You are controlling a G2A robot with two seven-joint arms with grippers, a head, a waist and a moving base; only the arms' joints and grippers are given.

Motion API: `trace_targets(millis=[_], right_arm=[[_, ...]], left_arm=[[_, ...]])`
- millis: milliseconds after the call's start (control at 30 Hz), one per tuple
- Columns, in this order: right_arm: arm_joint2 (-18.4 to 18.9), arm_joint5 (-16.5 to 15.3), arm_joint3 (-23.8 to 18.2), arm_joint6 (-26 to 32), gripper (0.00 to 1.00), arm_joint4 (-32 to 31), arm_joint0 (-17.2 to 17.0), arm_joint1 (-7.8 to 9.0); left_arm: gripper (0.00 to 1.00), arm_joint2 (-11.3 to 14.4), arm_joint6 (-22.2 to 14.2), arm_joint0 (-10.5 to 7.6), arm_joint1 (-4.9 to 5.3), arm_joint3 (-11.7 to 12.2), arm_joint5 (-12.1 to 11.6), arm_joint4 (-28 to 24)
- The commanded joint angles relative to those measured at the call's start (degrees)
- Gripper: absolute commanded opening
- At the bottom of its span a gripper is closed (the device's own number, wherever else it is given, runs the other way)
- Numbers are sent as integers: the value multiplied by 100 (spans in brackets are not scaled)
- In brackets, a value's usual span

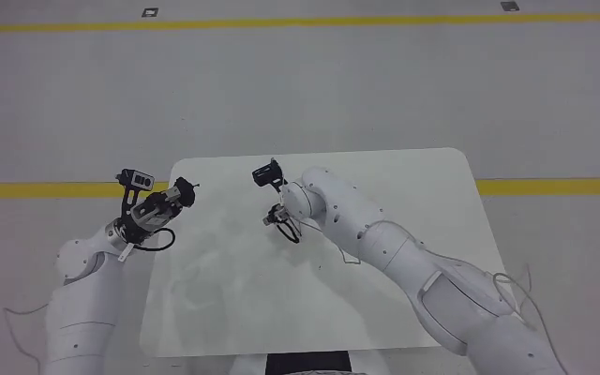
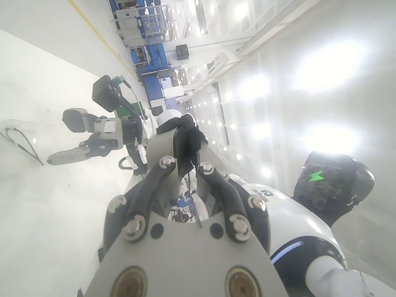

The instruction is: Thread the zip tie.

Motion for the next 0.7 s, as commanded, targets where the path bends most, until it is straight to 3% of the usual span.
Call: trace_targets(millis=[0,200,367,667], right_arm=[[19,9,-64,61,39,-78,-22,8],[59,-84,-59,108,25,-178,-150,12],[35,33,-14,45,16,-306,-232,-37],[-37,108,340,-280,6,-411,-359,-186]], left_arm=[[0,0,0,0,0,0,0,0],[0,0,0,0,0,0,0,0],[0,0,0,0,0,0,0,0],[0,0,0,0,0,0,0,0]])
